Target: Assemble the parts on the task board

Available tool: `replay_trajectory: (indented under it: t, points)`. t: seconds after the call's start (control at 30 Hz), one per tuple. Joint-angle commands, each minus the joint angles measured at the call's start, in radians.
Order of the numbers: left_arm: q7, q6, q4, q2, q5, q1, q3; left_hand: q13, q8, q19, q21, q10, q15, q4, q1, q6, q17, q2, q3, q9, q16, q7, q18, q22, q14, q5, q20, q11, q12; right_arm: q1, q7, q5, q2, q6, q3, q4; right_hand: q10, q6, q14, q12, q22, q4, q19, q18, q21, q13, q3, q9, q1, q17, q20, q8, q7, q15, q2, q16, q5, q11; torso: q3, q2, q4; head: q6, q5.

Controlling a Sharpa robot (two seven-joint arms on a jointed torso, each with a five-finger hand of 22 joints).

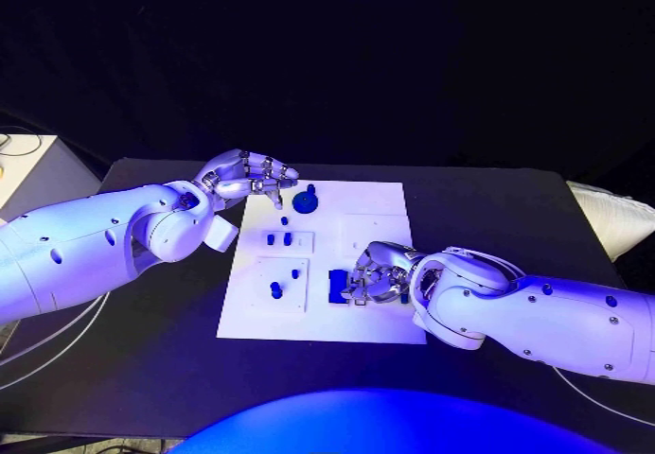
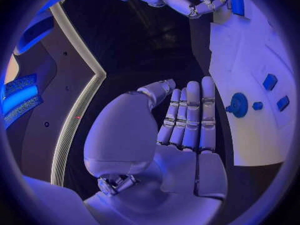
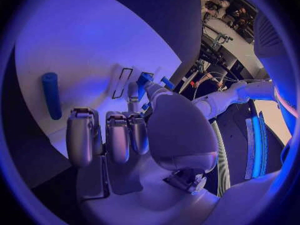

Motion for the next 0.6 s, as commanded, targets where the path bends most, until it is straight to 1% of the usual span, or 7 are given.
replay_trajectory:
  t: [0.03, 0.17, 0.23, 0.33, 0.4, 0.53, 0.6]
  points:
    - [0.004, 0.017, 0.001, 0.002, -0.001, 0.000, 0.000, -0.002, 0.002, 0.003, -0.006, -0.007, 0.003, 0.005, 0.000, -0.006, -0.001, 0.012, -0.001, -0.001, -0.001, 0.003, 0.016, -0.001, -0.006, 0.004, 0.002, 0.000, 0.006, -0.002, 0.001, -0.020, -0.002, -0.008, -0.001, 0.003, 0.102, 0.002, 0.106, 0.003, 0.229, 0.001, 0.085, -0.019, 0.001, 0.264, 0.008, -0.001, 0.006, 0.263, -0.007, -0.003, -0.006, -0.005, 0.001, 0.004, -0.002, -0.007, 0.0006, 0.000, 0.0000, 0.000, 0.000]
    - [0.004, 0.017, 0.001, 0.002, -0.001, 0.000, 0.000, -0.002, 0.002, 0.003, -0.006, -0.007, 0.003, 0.005, 0.000, -0.006, -0.001, 0.012, -0.001, -0.001, -0.001, 0.003, 0.016, -0.001, -0.006, 0.004, 0.002, 0.000, 0.006, -0.002, 0.036, 0.011, -0.016, -0.066, -0.001, 0.014, 0.102, -0.004, 0.106, 0.003, 0.226, 0.012, 0.083, -0.017, -0.012, 0.263, 0.014, -0.003, -0.011, 0.263, -0.006, -0.007, -0.001, -0.004, -0.014, 0.004, 0.011, -0.004, 0.0000, 0.000, -0.0001, 0.000, 0.000]
    - [0.005, 0.016, 0.002, 0.002, -0.001, 0.000, 0.000, -0.002, 0.002, 0.003, -0.006, -0.007, 0.003, 0.005, 0.000, -0.006, -0.001, 0.012, -0.001, -0.001, -0.001, 0.003, 0.016, -0.001, -0.006, 0.004, 0.002, 0.000, 0.006, -0.002, 0.073, 0.042, -0.033, -0.109, -0.001, 0.026, 0.100, -0.024, 0.106, -0.002, 0.224, 0.018, 0.082, -0.016, -0.019, 0.261, 0.018, -0.007, -0.019, 0.263, -0.004, -0.019, 0.007, 0.000, -0.028, 0.004, 0.015, 0.002, -0.0001, 0.000, 0.0000, 0.000, 0.000]
    - [0.008, 0.014, 0.003, 0.001, 0.001, 0.000, 0.000, -0.002, 0.002, 0.003, -0.006, -0.007, 0.003, 0.005, 0.000, -0.006, -0.001, 0.012, -0.001, -0.001, -0.001, 0.003, 0.016, -0.001, -0.006, 0.004, 0.002, 0.000, 0.006, 0.000, 0.141, 0.100, -0.070, -0.170, 0.002, 0.048, 0.098, -0.070, 0.106, -0.008, 0.221, 0.021, 0.079, -0.014, -0.033, 0.259, 0.027, -0.017, -0.022, 0.263, 0.005, -0.052, 0.030, 0.015, -0.047, 0.004, 0.014, 0.021, -0.0004, -0.001, -0.0013, 0.000, -0.002]
    - [0.011, 0.011, 0.004, 0.000, 0.004, 0.000, 0.000, -0.002, 0.002, 0.003, -0.006, -0.007, 0.003, 0.005, 0.000, -0.006, -0.001, 0.012, -0.001, -0.001, -0.001, 0.003, 0.016, -0.001, -0.006, 0.004, 0.002, 0.000, 0.006, 0.006, 0.187, 0.135, -0.100, -0.196, 0.004, 0.061, 0.096, -0.095, 0.106, -0.015, 0.218, 0.014, 0.077, -0.012, -0.045, 0.256, 0.033, -0.023, -0.014, 0.263, 0.012, -0.073, 0.044, 0.025, -0.058, 0.004, 0.008, 0.033, -0.0009, -0.001, -0.0033, 0.000, -0.005]
    - [0.019, 0.006, 0.007, -0.001, 0.011, 0.000, 0.000, -0.002, 0.004, 0.003, -0.007, -0.008, 0.003, 0.006, 0.000, -0.006, -0.002, 0.011, -0.001, -0.002, 0.000, 0.003, 0.016, -0.002, -0.007, 0.003, 0.003, -0.001, 0.007, 0.018, 0.238, 0.185, -0.163, -0.211, 0.006, 0.075, 0.095, -0.108, 0.106, -0.016, 0.217, 0.002, 0.076, -0.012, -0.048, 0.256, 0.038, -0.026, 0.000, 0.263, 0.019, -0.088, 0.052, 0.032, -0.068, 0.004, 0.003, 0.041, -0.0010, -0.001, -0.0044, 0.000, -0.013]
    - [0.022, 0.004, 0.009, -0.003, 0.013, 0.000, 0.000, -0.002, 0.004, 0.003, -0.007, -0.008, 0.003, 0.006, 0.000, -0.006, -0.002, 0.011, -0.001, -0.002, 0.000, 0.003, 0.016, -0.002, -0.007, 0.003, 0.003, -0.001, 0.007, 0.022, 0.252, 0.198, -0.200, -0.211, 0.007, 0.078, 0.096, -0.108, 0.106, -0.016, 0.217, -0.008, 0.076, -0.012, -0.047, 0.256, 0.042, -0.026, 0.012, 0.263, 0.020, -0.091, 0.053, 0.034, -0.074, 0.004, 0.003, 0.042, -0.0019, -0.002, -0.0076, 0.000, -0.015]
